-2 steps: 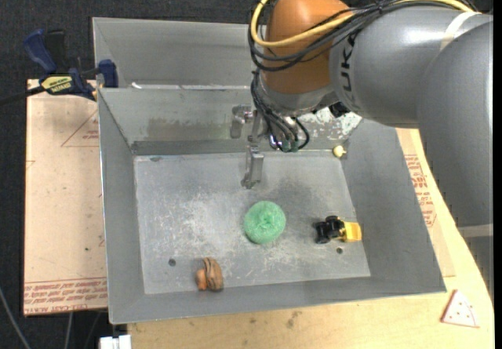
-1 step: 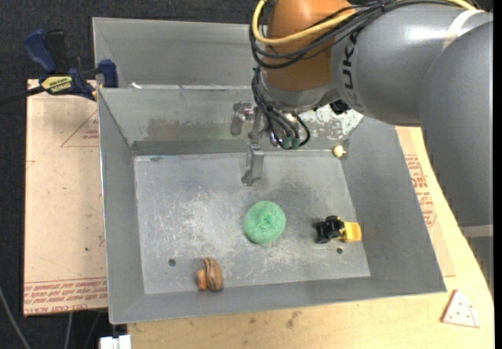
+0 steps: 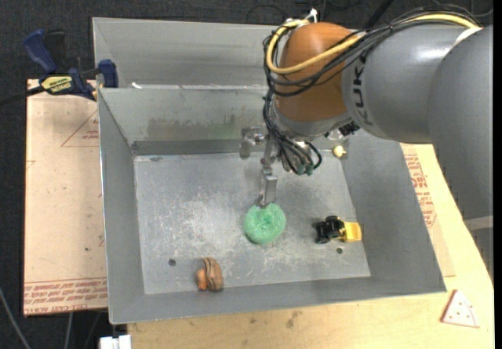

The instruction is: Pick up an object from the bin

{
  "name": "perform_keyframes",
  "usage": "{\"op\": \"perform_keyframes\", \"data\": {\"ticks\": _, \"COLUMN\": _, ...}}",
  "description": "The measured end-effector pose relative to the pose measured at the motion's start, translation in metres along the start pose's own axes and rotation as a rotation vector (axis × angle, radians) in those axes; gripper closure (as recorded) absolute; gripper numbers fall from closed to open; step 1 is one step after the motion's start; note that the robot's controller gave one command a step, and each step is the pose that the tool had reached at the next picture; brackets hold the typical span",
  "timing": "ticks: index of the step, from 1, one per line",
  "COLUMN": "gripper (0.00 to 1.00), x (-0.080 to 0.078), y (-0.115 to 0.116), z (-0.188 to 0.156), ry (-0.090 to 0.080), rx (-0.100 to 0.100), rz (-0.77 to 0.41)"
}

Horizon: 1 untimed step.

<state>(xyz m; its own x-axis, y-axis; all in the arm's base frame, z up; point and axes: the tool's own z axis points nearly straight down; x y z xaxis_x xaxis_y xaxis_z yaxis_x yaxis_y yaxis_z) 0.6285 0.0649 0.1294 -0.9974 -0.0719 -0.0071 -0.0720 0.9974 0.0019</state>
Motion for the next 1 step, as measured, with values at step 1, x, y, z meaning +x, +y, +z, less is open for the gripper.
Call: {"op": "perform_keyframes", "data": {"ticks": 1, "gripper": 0.0, "x": 0.0359, "y": -0.0301, "z": 0.0355, "ry": 0.005, "rx": 0.0, "rz": 0.021}}
